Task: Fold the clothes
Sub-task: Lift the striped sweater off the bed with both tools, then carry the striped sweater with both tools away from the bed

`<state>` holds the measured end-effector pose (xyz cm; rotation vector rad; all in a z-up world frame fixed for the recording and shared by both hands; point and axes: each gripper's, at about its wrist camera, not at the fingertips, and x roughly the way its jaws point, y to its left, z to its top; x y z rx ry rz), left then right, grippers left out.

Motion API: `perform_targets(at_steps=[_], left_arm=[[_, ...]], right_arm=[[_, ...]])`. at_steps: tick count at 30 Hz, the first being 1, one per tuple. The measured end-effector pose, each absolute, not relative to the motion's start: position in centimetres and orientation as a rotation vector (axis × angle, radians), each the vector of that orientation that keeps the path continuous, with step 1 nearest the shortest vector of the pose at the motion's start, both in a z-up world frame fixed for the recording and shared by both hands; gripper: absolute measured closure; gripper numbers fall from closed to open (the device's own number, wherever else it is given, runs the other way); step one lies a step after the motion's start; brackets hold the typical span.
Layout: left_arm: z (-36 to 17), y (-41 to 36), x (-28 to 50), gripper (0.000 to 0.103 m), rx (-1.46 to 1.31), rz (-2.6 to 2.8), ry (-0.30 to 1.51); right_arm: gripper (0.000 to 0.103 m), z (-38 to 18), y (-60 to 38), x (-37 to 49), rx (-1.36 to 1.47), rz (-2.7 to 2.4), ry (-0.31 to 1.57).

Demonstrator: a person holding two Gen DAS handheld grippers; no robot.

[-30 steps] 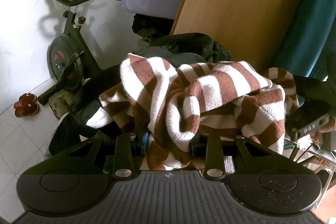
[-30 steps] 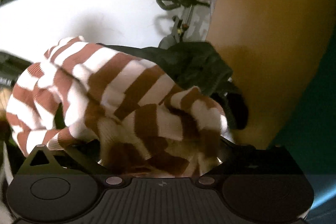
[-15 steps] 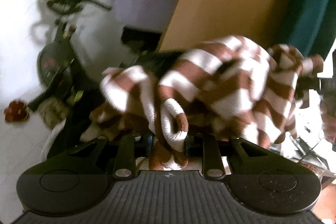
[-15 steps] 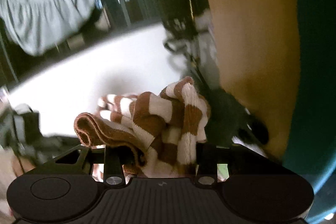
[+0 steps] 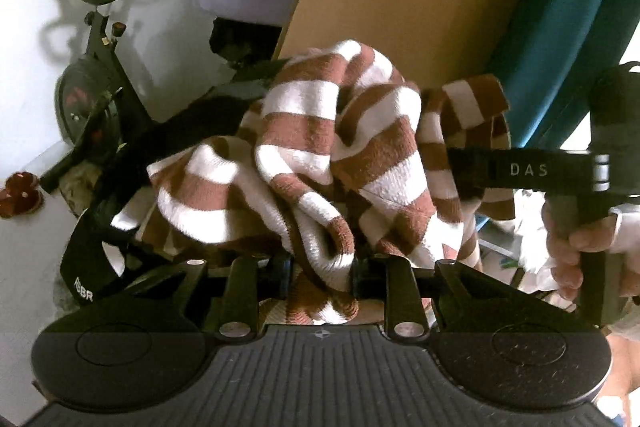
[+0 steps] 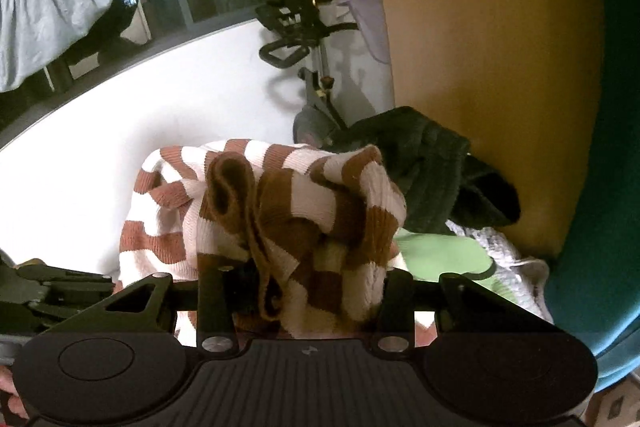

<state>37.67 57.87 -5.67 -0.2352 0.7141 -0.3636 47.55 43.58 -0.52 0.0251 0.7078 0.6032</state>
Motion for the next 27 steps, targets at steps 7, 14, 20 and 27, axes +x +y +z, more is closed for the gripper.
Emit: perform_targets(at_steps=[7,14,20,27], left_arm=[[-3.9,58.4,36.6,0.078,-0.276,-0.404,0.662],[-2.2,57.2,35.7,0.079,-0.262,-0.448,0.636],[-6.5,56.7,37.2,0.078,-0.290,-0.377,0.744],[-7.6,57.4,38.3,0.075,-0.347,-0.366,0.798]], right_arm=[[0.066,1.3,43.0,44.1,0.105,0.574,0.686],[0.066,1.7,42.0,43.1,0.110,0.500,0.626],[0.064,-1.8,43.0,43.5,0.075,0.445,0.688],[0.059,-3.2,43.8,43.8,0.091,0.416,0.706]])
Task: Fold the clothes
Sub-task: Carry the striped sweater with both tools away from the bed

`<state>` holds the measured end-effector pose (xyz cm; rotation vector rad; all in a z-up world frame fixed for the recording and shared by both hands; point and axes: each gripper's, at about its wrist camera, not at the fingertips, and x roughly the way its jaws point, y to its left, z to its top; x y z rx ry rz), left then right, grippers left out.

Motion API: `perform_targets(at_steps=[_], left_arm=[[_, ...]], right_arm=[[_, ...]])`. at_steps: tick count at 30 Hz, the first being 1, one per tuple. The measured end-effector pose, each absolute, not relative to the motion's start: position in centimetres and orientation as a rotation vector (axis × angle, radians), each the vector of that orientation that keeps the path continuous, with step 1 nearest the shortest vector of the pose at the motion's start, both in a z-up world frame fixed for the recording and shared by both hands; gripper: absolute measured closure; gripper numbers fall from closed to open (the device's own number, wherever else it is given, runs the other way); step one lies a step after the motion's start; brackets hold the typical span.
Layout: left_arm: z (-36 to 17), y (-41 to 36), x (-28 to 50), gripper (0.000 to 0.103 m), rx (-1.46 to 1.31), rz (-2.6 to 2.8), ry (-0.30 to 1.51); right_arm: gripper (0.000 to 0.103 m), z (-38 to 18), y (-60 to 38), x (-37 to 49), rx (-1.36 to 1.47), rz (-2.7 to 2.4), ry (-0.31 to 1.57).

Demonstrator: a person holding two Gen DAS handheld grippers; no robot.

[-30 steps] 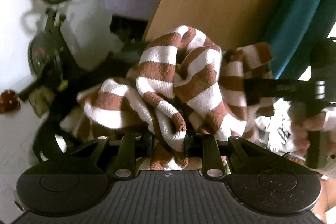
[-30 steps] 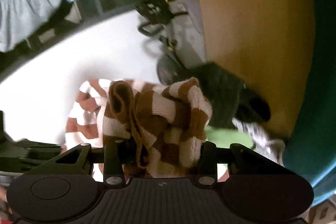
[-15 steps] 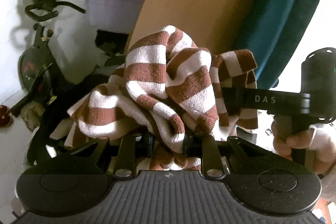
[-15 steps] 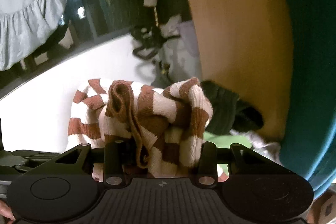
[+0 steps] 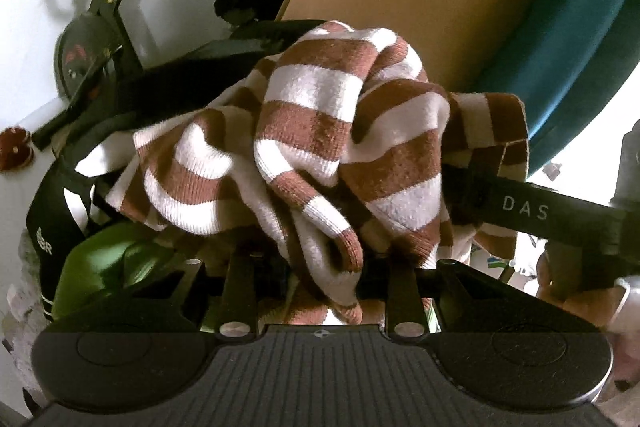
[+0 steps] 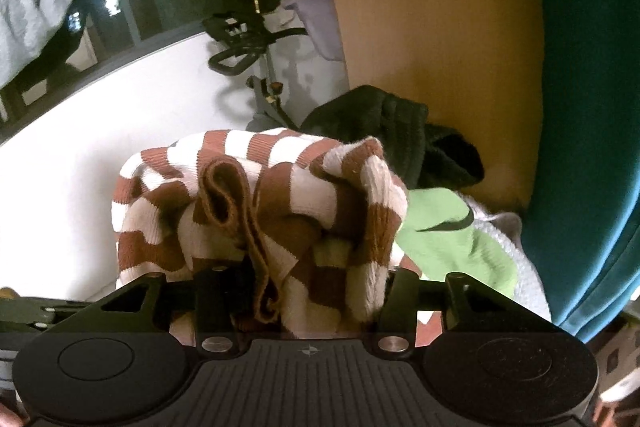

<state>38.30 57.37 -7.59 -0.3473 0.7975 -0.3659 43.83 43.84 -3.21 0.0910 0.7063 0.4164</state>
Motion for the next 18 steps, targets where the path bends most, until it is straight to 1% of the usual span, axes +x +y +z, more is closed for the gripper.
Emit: perform_targets(at_steps=[3,13,14,16,18], left_arm=[[-7.7,57.1,38.3,0.072,-0.345,-0.358,0.801],[-7.7,56.5,38.5,0.069,-0.315,-0.333,0.805],[-7.8,56.5,38.5,0.067,-0.312,-0.329,0.802],[-7.8,56.4,38.5,0.060,-0.297,-0.314,0.794],[-8.0,56.5,38.5,0.057,-0.294,-0.310,0.788]], right_arm=[[0.057,-3.5,44.1,43.9,0.087,0.401,0.719],[0.055,-3.6,45.1,43.1,0.053,0.362,0.704],[0.055,-3.7,45.2,43.0,0.053,0.359,0.702],[0.055,-3.8,45.3,43.0,0.052,0.354,0.699],[0.055,-3.8,45.3,43.0,0.056,0.354,0.700]])
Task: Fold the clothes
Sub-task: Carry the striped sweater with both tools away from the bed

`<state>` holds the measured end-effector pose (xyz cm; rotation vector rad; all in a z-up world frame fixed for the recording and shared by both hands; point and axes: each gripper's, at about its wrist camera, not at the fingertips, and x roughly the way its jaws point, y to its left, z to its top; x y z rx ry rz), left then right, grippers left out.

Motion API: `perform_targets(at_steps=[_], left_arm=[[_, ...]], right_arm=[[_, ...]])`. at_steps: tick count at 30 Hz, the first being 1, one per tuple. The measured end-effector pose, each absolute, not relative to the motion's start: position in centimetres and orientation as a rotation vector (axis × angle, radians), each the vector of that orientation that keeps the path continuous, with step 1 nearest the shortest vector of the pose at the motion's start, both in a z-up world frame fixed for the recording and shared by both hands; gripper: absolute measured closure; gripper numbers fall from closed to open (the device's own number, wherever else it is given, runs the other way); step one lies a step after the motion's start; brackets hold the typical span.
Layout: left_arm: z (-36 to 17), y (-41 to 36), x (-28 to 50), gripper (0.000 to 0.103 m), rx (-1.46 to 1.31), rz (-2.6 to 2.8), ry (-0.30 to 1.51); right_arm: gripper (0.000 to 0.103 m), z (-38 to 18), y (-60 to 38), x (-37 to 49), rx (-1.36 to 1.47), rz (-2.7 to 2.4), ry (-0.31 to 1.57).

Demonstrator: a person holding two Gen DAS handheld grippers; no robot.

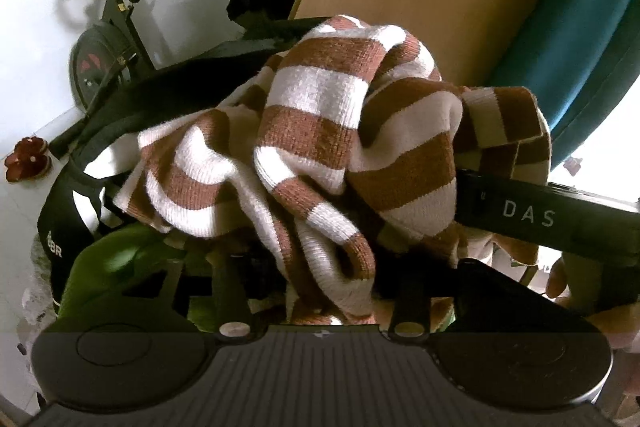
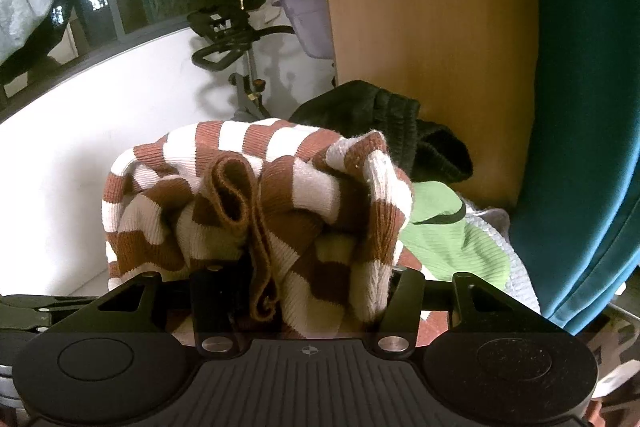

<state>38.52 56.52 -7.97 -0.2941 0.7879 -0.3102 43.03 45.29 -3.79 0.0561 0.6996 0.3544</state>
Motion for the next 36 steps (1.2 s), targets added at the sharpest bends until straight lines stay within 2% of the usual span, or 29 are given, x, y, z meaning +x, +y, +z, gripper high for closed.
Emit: perform_targets(at_steps=[10,15,27,28,29,30,32,36], left_arm=[[-8.4,56.9,39.0,0.045,-0.326,-0.325,0.777],[-8.4,57.0,39.3,0.034,-0.331,-0.317,0.787],[-8.6,56.9,39.3,0.031,-0.353,-0.309,0.785],[-8.5,56.9,39.3,0.032,-0.350,-0.312,0.787],[-8.3,56.8,39.2,0.041,-0.341,-0.323,0.785],[-8.0,56.6,39.0,0.059,-0.331,-0.345,0.776],[-7.4,56.0,38.2,0.074,-0.293,-0.365,0.752],[-6.2,54.4,36.1,0.080,-0.191,-0.365,0.694]], right_arm=[[0.054,-4.0,45.1,43.7,0.076,0.353,0.710],[0.054,-4.0,45.0,44.1,0.078,0.355,0.716],[0.055,-4.4,44.8,44.7,0.089,0.368,0.715],[0.056,-4.5,44.7,44.6,0.086,0.372,0.708],[0.056,-4.5,44.7,44.4,0.082,0.375,0.701],[0.059,-4.4,44.7,44.1,0.074,0.376,0.693],[0.063,-4.0,45.0,43.3,0.046,0.374,0.670],[0.066,-3.2,44.4,41.4,0.051,0.378,0.632]])
